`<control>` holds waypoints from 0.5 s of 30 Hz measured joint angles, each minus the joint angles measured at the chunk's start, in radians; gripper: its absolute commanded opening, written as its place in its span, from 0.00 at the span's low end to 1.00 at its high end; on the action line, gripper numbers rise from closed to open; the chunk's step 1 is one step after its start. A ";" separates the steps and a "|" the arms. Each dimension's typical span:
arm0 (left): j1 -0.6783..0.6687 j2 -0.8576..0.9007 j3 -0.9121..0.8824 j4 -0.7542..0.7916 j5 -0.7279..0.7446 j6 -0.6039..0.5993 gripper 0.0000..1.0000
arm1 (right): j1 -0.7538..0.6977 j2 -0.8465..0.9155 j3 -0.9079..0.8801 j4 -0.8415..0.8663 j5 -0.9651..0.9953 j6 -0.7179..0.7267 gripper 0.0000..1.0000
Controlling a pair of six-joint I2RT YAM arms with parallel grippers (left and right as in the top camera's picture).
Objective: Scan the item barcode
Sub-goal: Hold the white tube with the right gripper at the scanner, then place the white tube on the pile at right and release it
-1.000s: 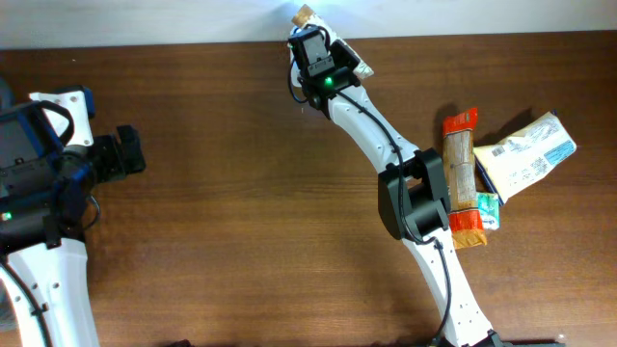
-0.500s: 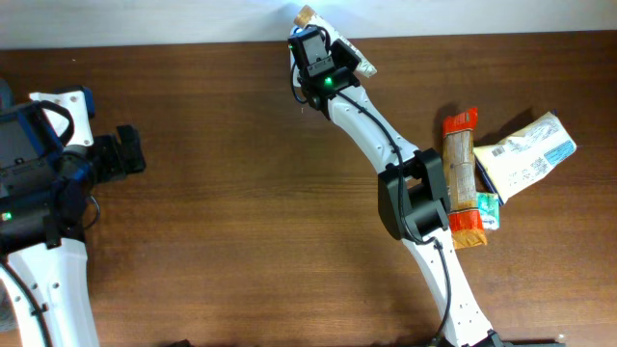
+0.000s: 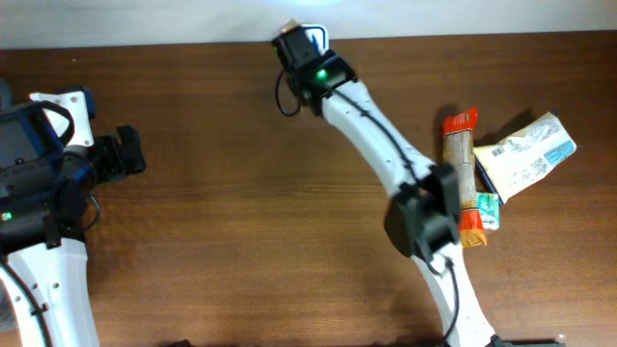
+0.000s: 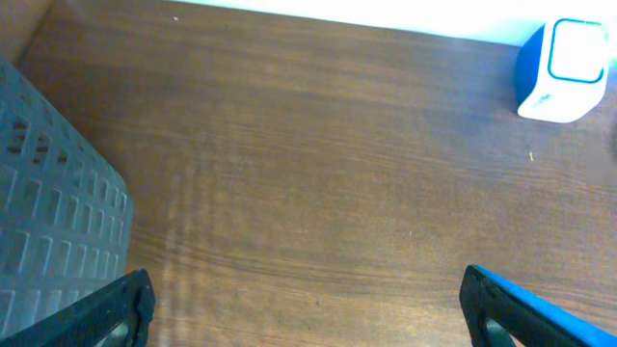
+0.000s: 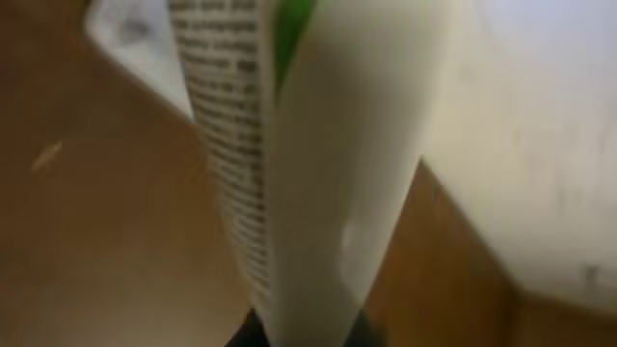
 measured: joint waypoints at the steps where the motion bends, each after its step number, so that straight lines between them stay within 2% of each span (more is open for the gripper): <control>1: 0.000 0.000 0.000 0.000 0.000 0.000 0.99 | -0.001 -0.048 0.000 -0.092 -0.044 0.053 0.04; 6: 0.000 0.000 0.000 -0.006 0.000 0.000 0.99 | -0.066 -0.251 0.020 -0.602 -0.274 0.359 0.04; 8: 0.000 0.000 0.000 -0.006 0.000 0.000 0.99 | -0.110 -0.253 0.013 -0.685 -0.323 0.436 0.04; 13: 0.000 0.000 0.000 -0.006 0.000 0.000 0.99 | -0.230 -0.230 -0.182 -0.660 -0.438 0.564 0.04; 15: 0.000 0.000 0.000 -0.007 0.000 0.000 0.99 | -0.272 -0.221 -0.325 -0.575 -0.460 0.602 0.04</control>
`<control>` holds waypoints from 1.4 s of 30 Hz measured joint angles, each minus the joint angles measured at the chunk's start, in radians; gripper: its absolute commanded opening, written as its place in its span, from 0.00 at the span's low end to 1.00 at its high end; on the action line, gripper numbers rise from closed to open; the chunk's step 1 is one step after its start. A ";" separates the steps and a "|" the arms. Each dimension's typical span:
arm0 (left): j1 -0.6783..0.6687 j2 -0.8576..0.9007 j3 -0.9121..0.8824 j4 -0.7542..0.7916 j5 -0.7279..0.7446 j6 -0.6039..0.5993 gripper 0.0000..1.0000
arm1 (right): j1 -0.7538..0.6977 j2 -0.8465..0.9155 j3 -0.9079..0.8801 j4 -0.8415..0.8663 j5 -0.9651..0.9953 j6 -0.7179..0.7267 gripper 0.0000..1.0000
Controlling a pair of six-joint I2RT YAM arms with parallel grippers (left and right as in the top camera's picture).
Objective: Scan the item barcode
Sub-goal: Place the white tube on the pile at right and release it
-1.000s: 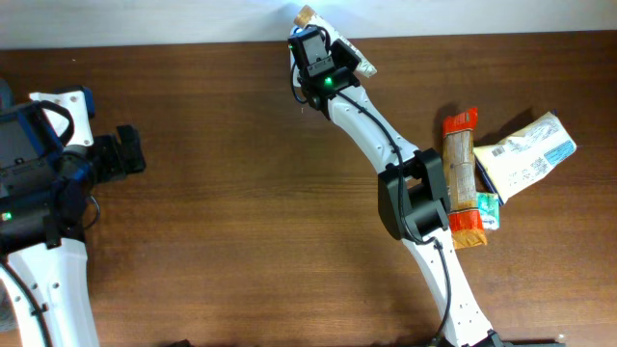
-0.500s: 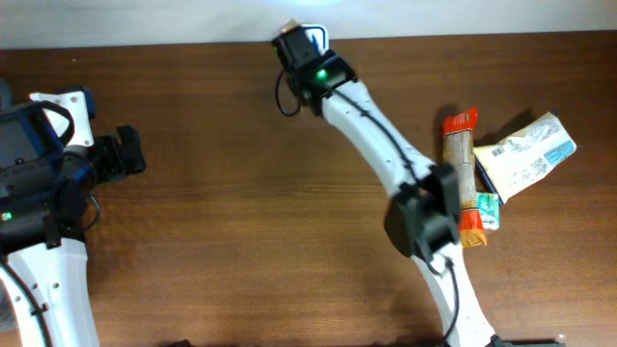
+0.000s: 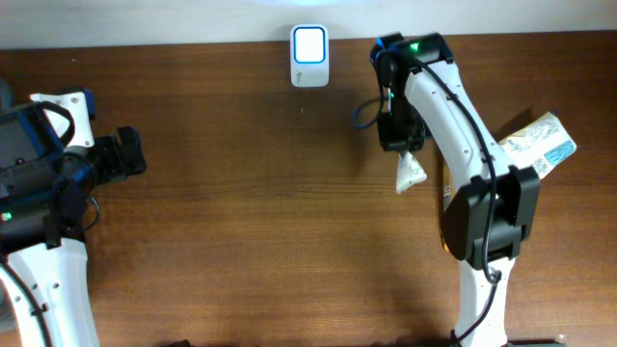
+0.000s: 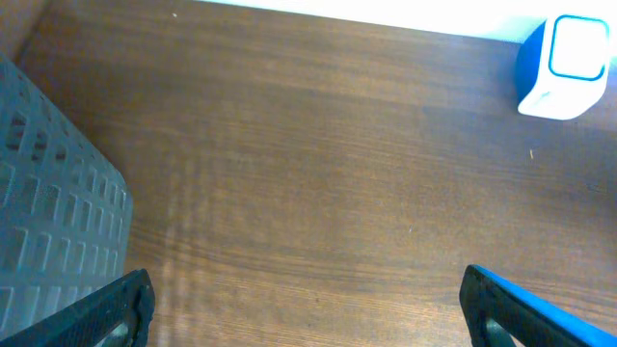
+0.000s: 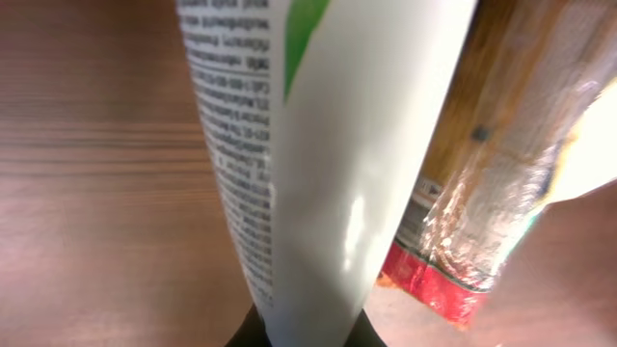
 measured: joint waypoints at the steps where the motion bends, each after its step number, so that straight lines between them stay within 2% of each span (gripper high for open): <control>1: 0.000 0.000 0.000 -0.001 0.000 0.000 0.99 | -0.014 0.001 -0.055 0.039 -0.007 0.008 0.04; 5: 0.000 0.000 0.000 0.000 0.000 0.000 0.99 | -0.087 0.018 -0.203 0.144 -0.021 0.018 0.05; 6: 0.000 0.000 0.000 -0.001 0.000 0.000 0.99 | -0.114 0.018 -0.230 0.177 -0.021 0.003 0.13; 7: 0.000 0.000 0.000 -0.001 0.000 0.000 0.99 | -0.131 0.019 -0.241 0.189 -0.021 -0.010 0.31; 8: 0.000 0.000 0.000 -0.001 0.000 0.000 0.99 | -0.151 0.019 -0.248 0.193 -0.021 -0.031 0.41; 10: 0.000 0.000 0.000 -0.001 0.000 0.000 0.99 | -0.168 0.019 -0.248 0.193 -0.019 -0.071 0.54; 16: 0.000 0.000 0.000 -0.002 0.000 0.000 0.99 | -0.165 0.019 -0.236 0.167 -0.021 -0.129 0.70; 19: 0.000 0.000 0.000 -0.003 0.000 0.000 0.99 | -0.164 0.014 -0.126 0.088 -0.035 -0.143 0.75; 21: 0.000 0.000 0.000 -0.003 0.000 0.000 0.99 | -0.163 -0.014 -0.037 0.043 -0.056 -0.160 0.82; 23: 0.000 0.000 0.000 -0.003 0.000 0.000 0.99 | -0.155 -0.080 0.044 -0.004 -0.078 -0.175 0.99; 27: 0.000 0.000 0.000 -0.003 0.000 0.000 0.99 | -0.080 -0.334 0.162 -0.084 -0.100 -0.185 0.99; 32: 0.000 0.000 0.000 -0.008 0.000 0.000 0.99 | 0.005 -0.600 0.183 -0.111 -0.129 -0.185 0.99; 42: 0.000 0.000 0.000 -0.008 0.000 0.000 0.99 | 0.043 -0.832 0.183 -0.111 -0.238 -0.185 0.99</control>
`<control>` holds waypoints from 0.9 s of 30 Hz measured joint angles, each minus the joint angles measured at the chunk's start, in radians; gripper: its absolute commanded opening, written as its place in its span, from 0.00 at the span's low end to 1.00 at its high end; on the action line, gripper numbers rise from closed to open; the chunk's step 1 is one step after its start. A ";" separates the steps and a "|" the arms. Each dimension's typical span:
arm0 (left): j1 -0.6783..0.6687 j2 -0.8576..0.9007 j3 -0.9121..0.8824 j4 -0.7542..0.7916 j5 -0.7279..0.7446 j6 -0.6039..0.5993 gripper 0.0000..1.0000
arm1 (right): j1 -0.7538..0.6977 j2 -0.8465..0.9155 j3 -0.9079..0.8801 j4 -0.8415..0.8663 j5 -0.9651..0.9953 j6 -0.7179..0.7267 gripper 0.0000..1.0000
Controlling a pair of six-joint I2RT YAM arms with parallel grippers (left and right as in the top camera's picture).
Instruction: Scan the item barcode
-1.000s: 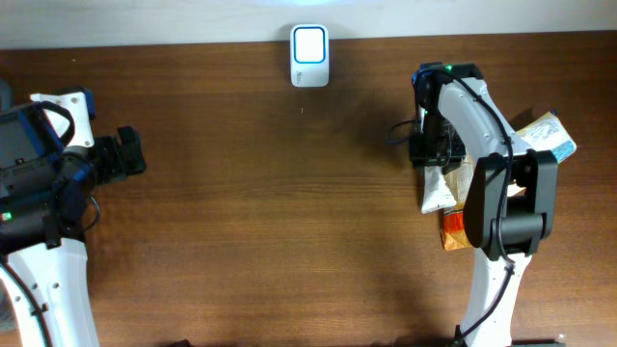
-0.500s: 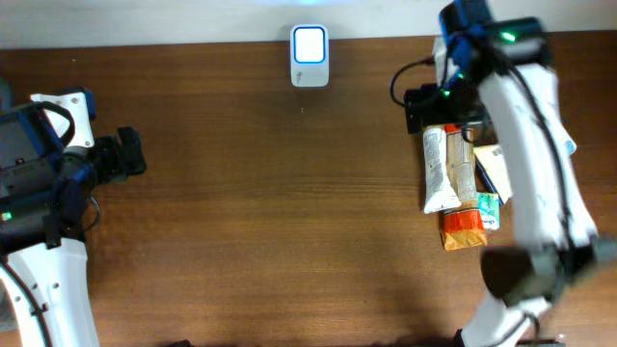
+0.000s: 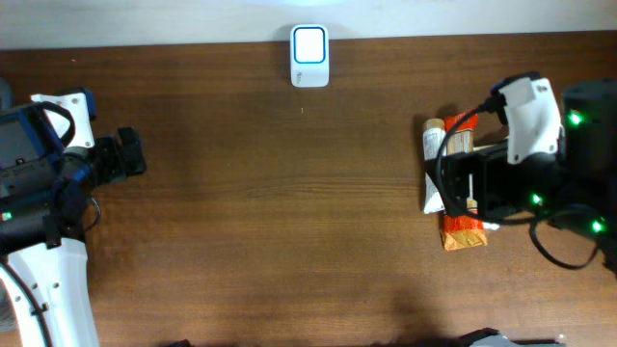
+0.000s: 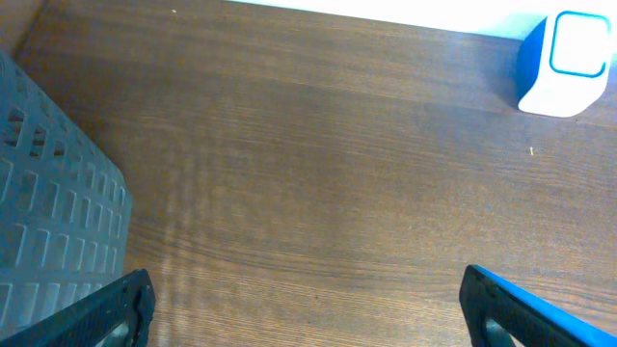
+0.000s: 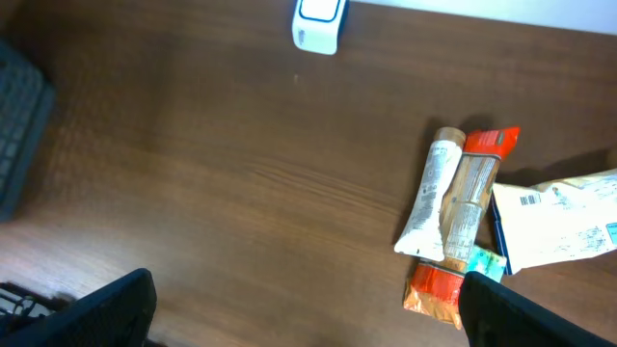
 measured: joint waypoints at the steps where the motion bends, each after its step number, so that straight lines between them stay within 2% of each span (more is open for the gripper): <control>1: 0.000 0.000 0.000 0.000 0.000 0.000 0.99 | 0.000 -0.011 0.000 0.000 -0.001 0.000 0.99; 13: 0.000 0.000 0.000 0.000 0.000 0.000 0.99 | -0.004 -0.031 -0.009 0.000 -0.004 0.000 0.99; 16: 0.000 0.000 0.000 0.000 0.000 0.000 0.99 | -0.075 -0.093 -0.076 0.009 -0.015 0.000 0.99; 21: 0.000 0.000 0.000 0.000 0.000 0.000 0.99 | -0.173 -0.277 -0.289 0.180 -0.028 0.000 0.99; 27: 0.000 0.000 0.000 0.000 0.000 0.000 0.99 | -0.243 -0.576 -0.756 0.575 -0.034 0.000 0.99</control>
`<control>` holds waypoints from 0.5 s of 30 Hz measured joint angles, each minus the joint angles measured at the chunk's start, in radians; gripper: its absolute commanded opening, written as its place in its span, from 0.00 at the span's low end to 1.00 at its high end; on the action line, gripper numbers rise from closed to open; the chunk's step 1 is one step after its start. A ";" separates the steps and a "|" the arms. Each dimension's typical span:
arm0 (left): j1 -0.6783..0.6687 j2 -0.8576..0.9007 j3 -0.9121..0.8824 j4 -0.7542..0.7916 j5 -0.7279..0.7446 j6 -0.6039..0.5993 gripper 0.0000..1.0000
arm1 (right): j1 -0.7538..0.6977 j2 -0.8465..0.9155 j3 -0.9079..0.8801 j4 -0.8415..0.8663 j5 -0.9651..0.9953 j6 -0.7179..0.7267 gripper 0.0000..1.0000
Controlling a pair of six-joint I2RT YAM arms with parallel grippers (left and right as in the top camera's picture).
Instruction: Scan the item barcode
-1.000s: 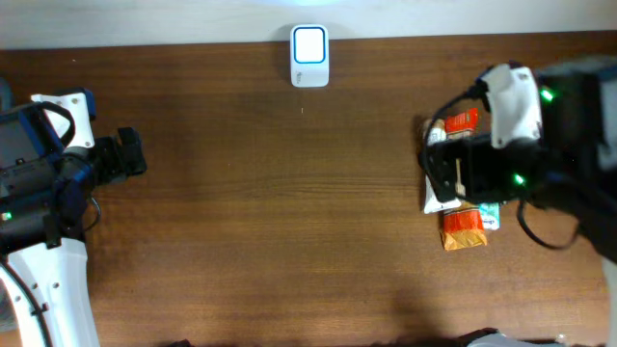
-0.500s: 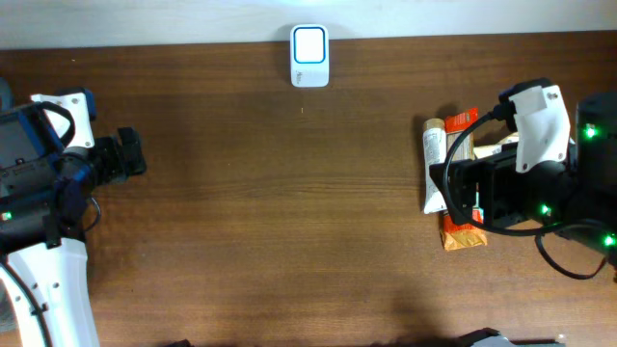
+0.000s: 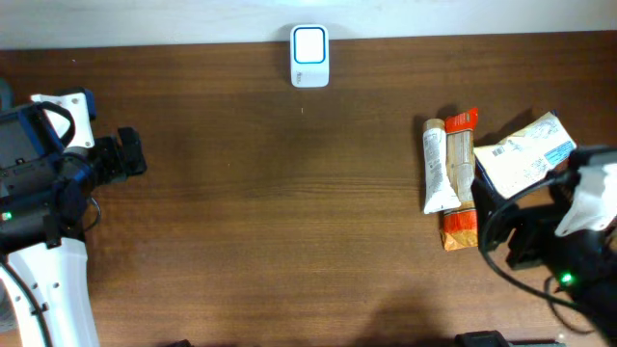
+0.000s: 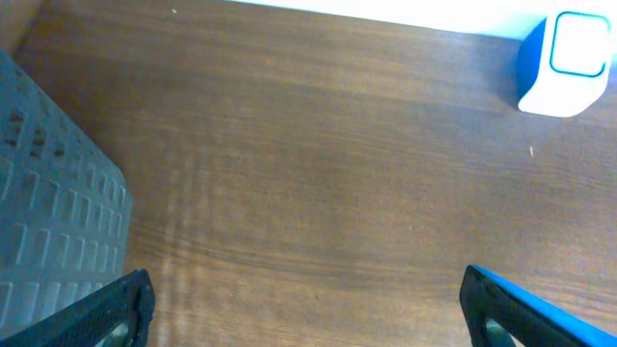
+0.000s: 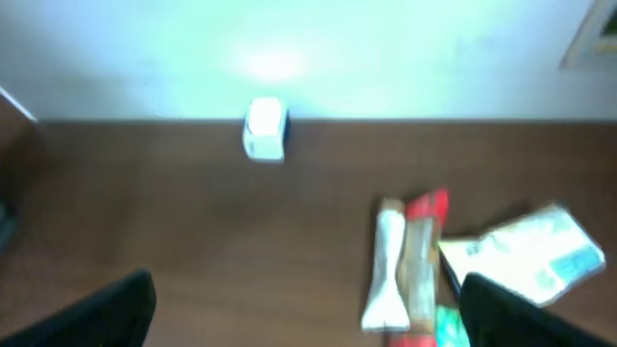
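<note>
The white and blue scanner (image 3: 309, 43) stands at the table's back edge, also seen as the scanner (image 4: 564, 66) and the scanner (image 5: 265, 128). A white tube (image 3: 435, 164) lies flat beside an orange snack pack (image 3: 461, 178), cap end toward the back. My right gripper (image 5: 308, 323) is open and empty, near the front right corner, well back from the tube (image 5: 386, 265). My left gripper (image 4: 308, 318) is open and empty at the far left, over bare wood.
A white and blue pouch (image 3: 525, 154) lies right of the orange pack, with a small green packet (image 5: 451, 323) at the pack's near end. A grey perforated basket (image 4: 53, 212) sits left of the left gripper. The right arm (image 3: 559, 246) fills the front right corner.
My right arm has drawn back from over the pile of items to the front right corner, its gripper still open. The tube lies where it was. The left arm has not moved.
My right gripper held the white tube up at the scanner at the back edge. Then it held the tube right of the scanner, near the pile. Then the tube lay beside the orange pack with the gripper open above. Now the arm is back at the front right.
</note>
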 measured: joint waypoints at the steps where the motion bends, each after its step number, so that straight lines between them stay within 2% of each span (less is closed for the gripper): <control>1: 0.000 0.000 0.000 0.000 -0.001 0.000 0.99 | -0.003 -0.056 -0.101 0.072 -0.004 -0.001 0.99; 6: 0.000 0.000 0.000 0.000 -0.003 0.000 0.99 | -0.013 -0.295 -0.463 0.319 -0.026 -0.002 0.99; 10: 0.000 0.000 0.000 0.000 -0.003 0.000 0.99 | -0.042 -0.472 -0.729 0.534 0.046 -0.020 0.99; 15: 0.000 0.000 0.000 0.000 -0.003 0.000 0.99 | -0.044 -0.600 -1.029 0.841 0.084 -0.066 0.99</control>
